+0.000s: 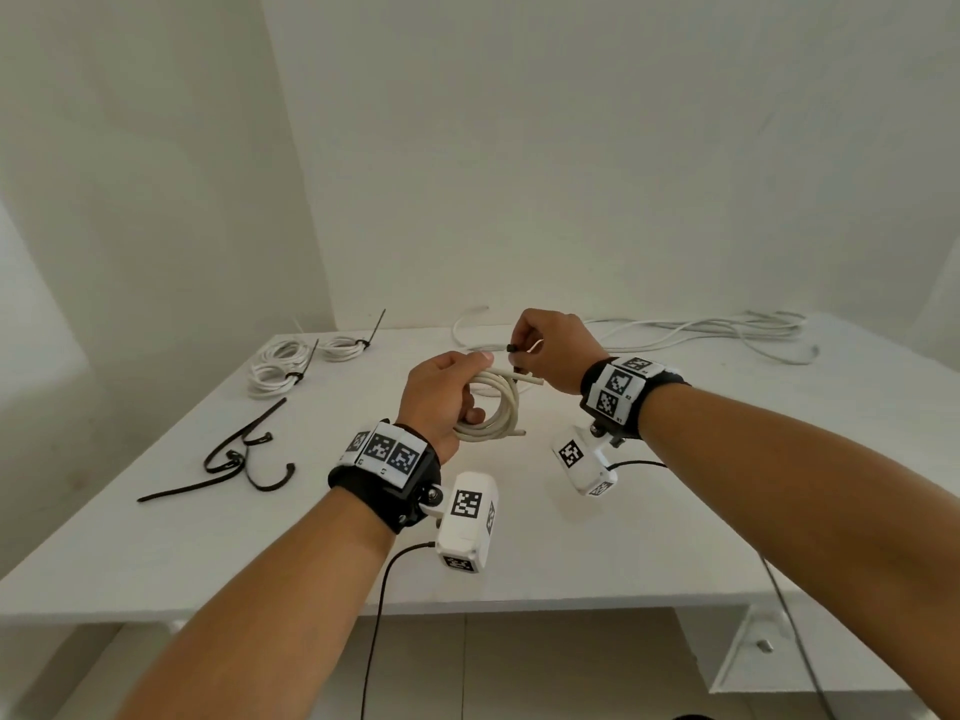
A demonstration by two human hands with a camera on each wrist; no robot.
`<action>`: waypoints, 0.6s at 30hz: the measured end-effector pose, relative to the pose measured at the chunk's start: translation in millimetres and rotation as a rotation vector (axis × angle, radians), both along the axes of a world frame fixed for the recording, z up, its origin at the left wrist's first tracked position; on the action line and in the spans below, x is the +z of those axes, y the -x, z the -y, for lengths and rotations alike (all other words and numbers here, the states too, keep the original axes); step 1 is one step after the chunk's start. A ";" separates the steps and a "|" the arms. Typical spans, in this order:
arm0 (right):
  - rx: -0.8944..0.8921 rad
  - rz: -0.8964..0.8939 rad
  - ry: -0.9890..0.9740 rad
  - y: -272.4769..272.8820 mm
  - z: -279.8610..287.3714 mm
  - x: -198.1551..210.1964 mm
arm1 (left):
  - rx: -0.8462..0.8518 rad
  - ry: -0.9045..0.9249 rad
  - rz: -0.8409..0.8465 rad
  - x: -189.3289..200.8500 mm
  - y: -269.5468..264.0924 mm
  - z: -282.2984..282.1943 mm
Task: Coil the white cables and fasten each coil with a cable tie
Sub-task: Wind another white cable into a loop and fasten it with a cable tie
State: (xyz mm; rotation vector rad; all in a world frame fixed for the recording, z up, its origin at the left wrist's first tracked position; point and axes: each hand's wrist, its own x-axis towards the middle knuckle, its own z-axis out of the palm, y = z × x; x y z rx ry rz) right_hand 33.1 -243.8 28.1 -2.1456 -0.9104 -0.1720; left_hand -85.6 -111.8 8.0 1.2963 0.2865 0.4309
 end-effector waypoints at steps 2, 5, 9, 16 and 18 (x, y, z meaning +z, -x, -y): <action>0.058 -0.066 -0.094 4.7 5.3 2.1 | 0.000 -0.013 -0.020 -1.9 -5.3 5.7; 0.172 -0.199 -0.221 11.6 11.6 7.5 | -0.006 -0.015 -0.042 -7.2 -10.0 12.0; 0.259 -0.362 -0.274 13.9 16.2 10.6 | 0.010 -0.036 -0.087 -14.1 -13.0 18.6; 0.244 -0.321 -0.211 15.3 21.2 8.7 | 0.012 -0.101 -0.163 -15.1 -15.8 22.7; 0.208 -0.240 -0.143 16.7 21.8 9.0 | 0.010 -0.135 -0.162 -15.5 -16.1 21.5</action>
